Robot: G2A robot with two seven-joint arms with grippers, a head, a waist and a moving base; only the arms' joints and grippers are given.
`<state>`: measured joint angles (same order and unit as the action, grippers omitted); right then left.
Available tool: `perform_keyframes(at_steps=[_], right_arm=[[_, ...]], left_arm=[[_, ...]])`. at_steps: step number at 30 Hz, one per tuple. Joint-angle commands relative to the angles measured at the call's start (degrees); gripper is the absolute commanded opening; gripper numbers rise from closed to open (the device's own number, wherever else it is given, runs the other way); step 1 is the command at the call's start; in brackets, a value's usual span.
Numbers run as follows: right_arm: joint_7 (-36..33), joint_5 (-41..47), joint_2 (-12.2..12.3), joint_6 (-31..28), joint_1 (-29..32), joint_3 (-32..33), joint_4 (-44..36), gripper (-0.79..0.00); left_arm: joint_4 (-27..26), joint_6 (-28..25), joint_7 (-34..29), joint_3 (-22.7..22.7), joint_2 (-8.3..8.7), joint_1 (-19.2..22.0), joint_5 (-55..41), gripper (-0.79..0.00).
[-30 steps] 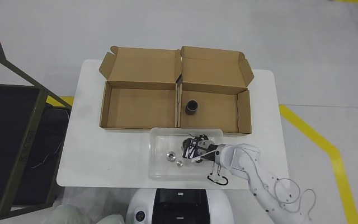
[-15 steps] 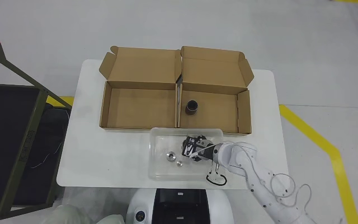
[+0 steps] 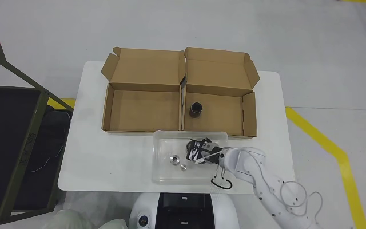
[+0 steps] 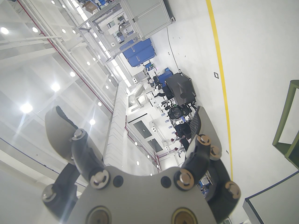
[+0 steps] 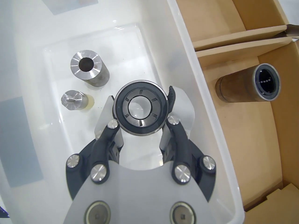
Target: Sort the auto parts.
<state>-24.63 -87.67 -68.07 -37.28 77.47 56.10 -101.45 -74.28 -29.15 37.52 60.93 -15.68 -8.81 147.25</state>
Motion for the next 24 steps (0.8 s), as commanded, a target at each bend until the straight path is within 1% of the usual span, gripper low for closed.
perform_keyframes(at_steps=[1,15,24], right_arm=[[0.22,-0.17,0.23,-0.01,0.8,0.59,-1.45,-0.785],[4.8,1.6,1.57,0.3,5.39,5.12,-11.32,-0.785],[9.36,5.58,1.76,2.76,5.5,7.66,-16.16,-0.785]], left_arm=[[0.0,0.0,0.0,0.0,0.0,0.0,0.0,0.0],[0.0,0.0,0.0,0.0,0.0,0.0,0.0,0.0],[0.0,0.0,0.0,0.0,0.0,0.0,0.0,0.0]])
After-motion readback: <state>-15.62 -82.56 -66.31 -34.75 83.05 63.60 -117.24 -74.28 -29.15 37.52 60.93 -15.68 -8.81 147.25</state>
